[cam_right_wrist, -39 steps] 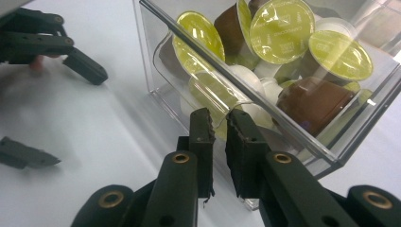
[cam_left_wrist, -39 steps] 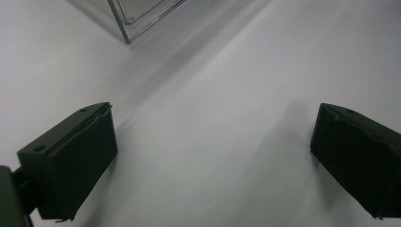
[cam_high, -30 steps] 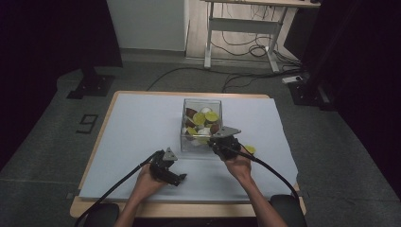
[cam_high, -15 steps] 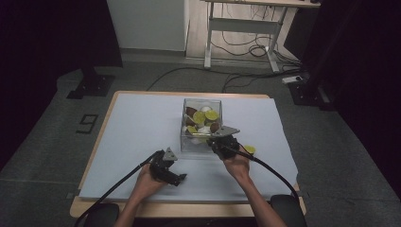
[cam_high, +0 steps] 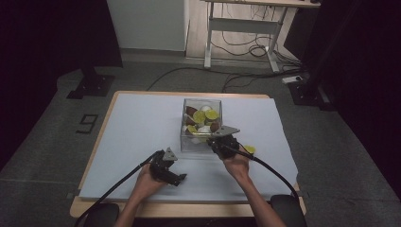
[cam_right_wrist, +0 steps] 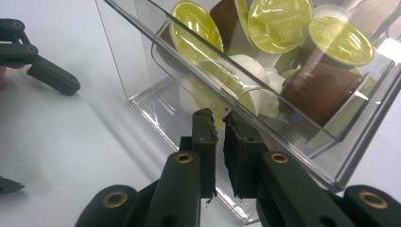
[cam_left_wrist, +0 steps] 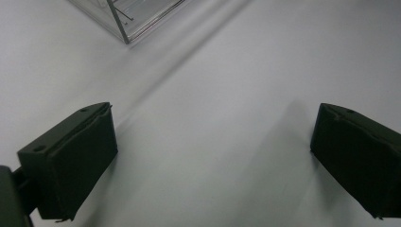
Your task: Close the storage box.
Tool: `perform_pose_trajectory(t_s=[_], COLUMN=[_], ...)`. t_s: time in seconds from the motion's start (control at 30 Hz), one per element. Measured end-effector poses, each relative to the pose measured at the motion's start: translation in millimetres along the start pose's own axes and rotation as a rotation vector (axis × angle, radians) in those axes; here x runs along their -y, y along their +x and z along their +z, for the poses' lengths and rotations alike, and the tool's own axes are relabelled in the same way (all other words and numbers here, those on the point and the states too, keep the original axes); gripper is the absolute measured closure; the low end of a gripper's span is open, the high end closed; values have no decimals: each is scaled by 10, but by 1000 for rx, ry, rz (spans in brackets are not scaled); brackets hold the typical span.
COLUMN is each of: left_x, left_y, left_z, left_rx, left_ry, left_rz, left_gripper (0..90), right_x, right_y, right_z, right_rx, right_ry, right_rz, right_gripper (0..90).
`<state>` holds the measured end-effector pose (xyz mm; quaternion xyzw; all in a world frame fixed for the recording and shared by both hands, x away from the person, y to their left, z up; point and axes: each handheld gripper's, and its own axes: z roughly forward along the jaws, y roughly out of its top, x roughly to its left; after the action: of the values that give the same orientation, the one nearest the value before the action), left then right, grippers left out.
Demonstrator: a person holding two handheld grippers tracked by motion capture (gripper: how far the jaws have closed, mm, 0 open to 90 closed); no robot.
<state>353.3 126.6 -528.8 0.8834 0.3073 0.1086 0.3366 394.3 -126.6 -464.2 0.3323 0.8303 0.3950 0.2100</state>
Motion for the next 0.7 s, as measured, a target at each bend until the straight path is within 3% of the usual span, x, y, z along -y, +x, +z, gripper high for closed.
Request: perform_pose_trajectory(t_s=[0.37, 0.7], left_x=[0, 1], left_y=[-1, -1], left_z=[0, 0], left_rx=[0, 0], left_ry=[0, 0], left_rz=[1, 1], left_gripper=[7, 7], right_x=[5, 22], right_y=[3, 44], right_z=[-3, -18], right_rx=[-32, -40], right_ry=[11, 34], right_rz=[15, -29], right_gripper=[710, 509])
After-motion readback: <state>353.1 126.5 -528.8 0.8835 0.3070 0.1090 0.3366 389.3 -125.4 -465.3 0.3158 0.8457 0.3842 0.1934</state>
